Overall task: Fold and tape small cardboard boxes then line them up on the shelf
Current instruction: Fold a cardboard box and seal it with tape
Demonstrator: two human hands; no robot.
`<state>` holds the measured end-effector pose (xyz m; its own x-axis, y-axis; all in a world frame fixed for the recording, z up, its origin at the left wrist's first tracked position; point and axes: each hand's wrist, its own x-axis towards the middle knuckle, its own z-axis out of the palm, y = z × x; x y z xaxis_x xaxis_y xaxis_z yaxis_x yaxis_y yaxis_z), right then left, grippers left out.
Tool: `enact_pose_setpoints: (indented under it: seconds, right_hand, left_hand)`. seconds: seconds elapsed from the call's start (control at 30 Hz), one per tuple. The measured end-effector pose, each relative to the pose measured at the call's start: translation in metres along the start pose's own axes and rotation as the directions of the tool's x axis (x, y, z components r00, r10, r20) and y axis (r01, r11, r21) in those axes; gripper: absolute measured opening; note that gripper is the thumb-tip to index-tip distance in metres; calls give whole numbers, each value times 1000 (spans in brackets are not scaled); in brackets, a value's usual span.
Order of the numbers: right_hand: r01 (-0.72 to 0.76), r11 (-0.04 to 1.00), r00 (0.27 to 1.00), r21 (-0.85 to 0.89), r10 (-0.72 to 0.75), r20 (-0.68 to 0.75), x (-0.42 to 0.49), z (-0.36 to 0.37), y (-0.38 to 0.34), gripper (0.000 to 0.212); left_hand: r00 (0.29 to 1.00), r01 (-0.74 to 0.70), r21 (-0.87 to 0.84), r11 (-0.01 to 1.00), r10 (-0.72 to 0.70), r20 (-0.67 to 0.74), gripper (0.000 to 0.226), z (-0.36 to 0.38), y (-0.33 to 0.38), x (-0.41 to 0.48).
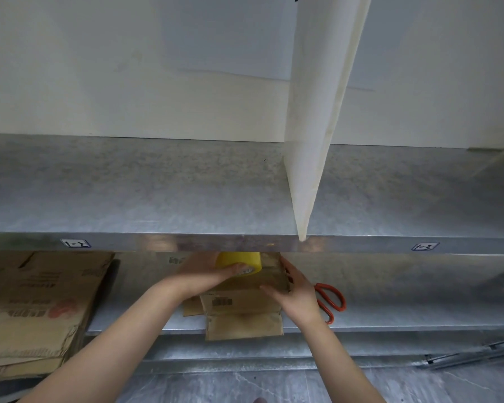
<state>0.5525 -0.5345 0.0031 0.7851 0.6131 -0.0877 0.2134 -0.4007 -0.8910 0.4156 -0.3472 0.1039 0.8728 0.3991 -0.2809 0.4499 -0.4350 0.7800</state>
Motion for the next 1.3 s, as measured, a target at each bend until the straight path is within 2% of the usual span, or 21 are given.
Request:
enact_pose_setpoints:
  seconds: [0.13, 0.27, 0.37, 0.5, 0.53, 0.6, 0.67, 0.73, 0.87, 1.0, 1.07, 1.13, 1.2, 1.3]
  right_hand:
    - [-30, 1000, 999, -7, 30, 22, 3, 0, 3, 86]
    - [-27, 997, 997, -75, 32, 64, 6, -1, 1, 86]
    - [-33, 993, 996, -114, 41, 76, 7, -2, -1, 86]
    - [-50, 983, 993, -177, 68, 99, 9, -2, -2, 87]
    - [-55, 979, 991, -194, 78, 108, 11, -2, -3, 87]
    - [-64, 976, 990, -208, 89, 110, 12, -1, -3, 87]
    - [-74, 977, 990, -199, 96, 103, 13, -1, -2, 86]
    - [-84, 977, 990, -198, 105, 98, 13, 1, 1, 83]
    - [-118, 979, 985, -166, 136, 104, 12, 9, 5, 75]
    - [-115, 986, 983, -122, 131, 126, 17, 7, -6, 86]
    - [-99, 984, 980, -146, 122, 156, 19, 4, -10, 84]
    - [-71, 981, 975, -181, 107, 196, 19, 1, -11, 79]
    - [-93, 986, 973, -138, 119, 198, 15, 0, -12, 78]
    - [-43, 993, 991, -113, 56, 118, -1, 5, -10, 79]
  left_hand:
    - [999, 17, -101, 995, -20, -31, 46, -11, -15, -8]
    - [1000, -6, -37, 999, 7, 27, 51, -17, -10, -10]
    - [998, 33, -7, 999, -32, 57, 59, -21, -7, -10]
    - [967, 254, -2, 967, -254, -28, 95, -44, -15, -16]
    - [966, 258, 45, 965, -258, -2, 93, -48, -18, -18]
    - [979, 183, 113, 977, -192, 74, 67, -52, -20, -24]
    - [978, 147, 114, 983, -161, 130, 44, -55, -20, -30]
    - [980, 124, 100, 987, -138, 146, 34, -58, -22, -33]
    - [984, 155, -54, 986, -149, 95, 59, -61, -29, -35]
    - [986, 150, 80, 986, -155, 61, 64, -63, -32, -31]
    - [981, 186, 99, 977, -190, 33, 73, -62, -34, -27]
    - [981, 192, 62, 979, -193, 16, 64, -57, -36, -26]
    - [986, 164, -6, 986, -164, -17, 49, -53, -36, -29]
    - [991, 73, -71, 995, -80, -104, 44, -48, -37, -33]
